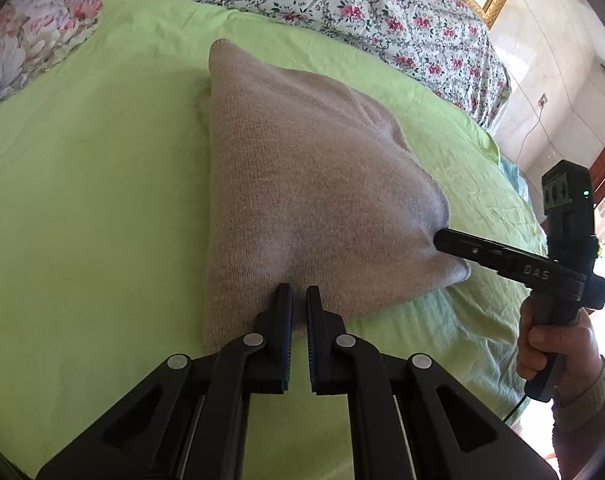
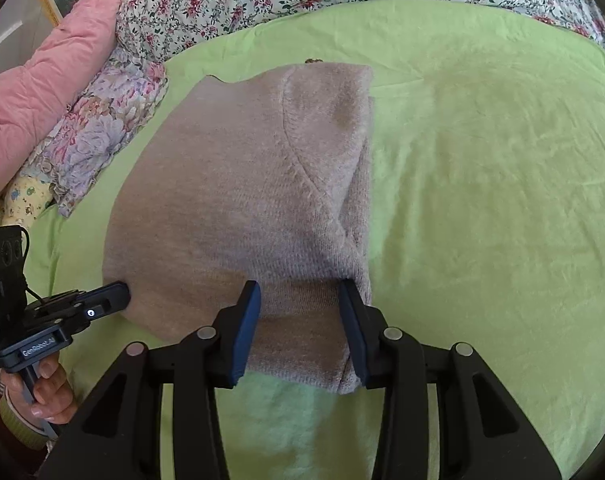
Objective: Fold small clothes
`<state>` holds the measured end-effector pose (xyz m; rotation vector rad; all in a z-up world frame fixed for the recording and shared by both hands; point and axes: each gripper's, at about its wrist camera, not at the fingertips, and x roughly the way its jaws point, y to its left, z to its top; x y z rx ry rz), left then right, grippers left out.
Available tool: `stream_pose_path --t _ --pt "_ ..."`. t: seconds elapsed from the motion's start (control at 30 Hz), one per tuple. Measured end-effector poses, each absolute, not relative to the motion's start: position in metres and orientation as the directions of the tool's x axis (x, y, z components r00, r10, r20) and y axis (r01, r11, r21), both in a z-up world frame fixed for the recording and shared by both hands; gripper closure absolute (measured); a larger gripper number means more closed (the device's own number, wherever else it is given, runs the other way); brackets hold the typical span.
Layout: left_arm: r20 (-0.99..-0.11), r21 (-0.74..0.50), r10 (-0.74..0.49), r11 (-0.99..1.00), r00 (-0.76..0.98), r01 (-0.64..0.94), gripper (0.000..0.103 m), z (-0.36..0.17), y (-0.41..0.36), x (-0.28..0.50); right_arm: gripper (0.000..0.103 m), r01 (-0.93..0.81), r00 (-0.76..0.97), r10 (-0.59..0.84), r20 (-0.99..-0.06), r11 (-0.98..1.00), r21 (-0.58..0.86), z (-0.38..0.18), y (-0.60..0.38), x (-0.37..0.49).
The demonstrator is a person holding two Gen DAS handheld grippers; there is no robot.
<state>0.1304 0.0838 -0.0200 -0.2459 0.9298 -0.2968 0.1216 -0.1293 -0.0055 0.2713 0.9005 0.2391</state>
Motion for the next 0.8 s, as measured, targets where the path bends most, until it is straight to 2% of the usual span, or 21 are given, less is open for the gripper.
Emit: stream_pose_path --t 0.3,0.37,0.4,0.43,0.47,0.5,0.67,0.7,0.73,0.77,0.8 --pt "-0.758 -0.316 -0.324 0.942 0.566 0.116 0.094 -0.013 0.085 0.127 0.057 -0.007 0.663 0.298 -0.686 0.920 0.393 0.014 -0.156 0.115" --pt "-0.744 -0.290 -0.304 0.949 0.595 0.121 0.085 0.002 0.086 0.124 0.057 0.009 0.672 0.304 -0.675 0.908 0.418 0.016 -0.164 0.127" --pt "-0.731 -0.278 -0.293 0.953 0.616 0.123 0.072 0.011 0.088 0.125 0.057 0.016 0.674 0.319 -0.666 0.895 0.445 0.015 -0.169 0.135" --pt "-0.722 -0.272 -0.282 0.955 0.632 0.116 0.053 0.018 0.091 0.127 0.057 0.020 0.673 0.328 -0.663 0.888 0.460 0.015 -0.171 0.140" --pt "-0.715 -0.266 -0.262 0.959 0.648 0.094 0.046 0.024 0.096 0.131 0.057 0.024 0.673 0.340 -0.657 0.878 0.479 0.014 -0.173 0.147" --pt "-0.712 -0.266 -0.246 0.961 0.658 0.073 0.043 0.027 0.101 0.136 0.057 0.023 0.672 0.356 -0.649 0.866 0.499 0.012 -0.175 0.154" --pt "-0.745 -0.297 -0.234 0.955 0.625 0.004 0.043 0.016 0.118 0.163 0.057 0.016 0.641 0.411 -0.649 0.837 0.546 0.001 -0.173 0.181" --pt "-0.754 -0.298 -0.234 0.955 0.613 -0.002 0.043 0.011 0.119 0.168 0.058 0.015 0.629 0.418 -0.656 0.837 0.547 -0.002 -0.170 0.186" --pt "-0.764 -0.296 -0.232 0.955 0.601 -0.007 0.041 0.005 0.119 0.173 0.065 0.006 0.614 0.431 -0.661 0.835 0.550 -0.006 -0.166 0.190" --pt "-0.770 -0.300 -0.235 0.954 0.594 -0.012 0.041 0.001 0.118 0.175 0.079 0.001 0.604 0.437 -0.666 0.836 0.549 -0.008 -0.165 0.193" --pt "-0.773 -0.320 -0.251 0.947 0.583 -0.016 0.045 -0.003 0.119 0.179 0.083 -0.003 0.606 0.430 -0.670 0.843 0.538 -0.007 -0.163 0.195"
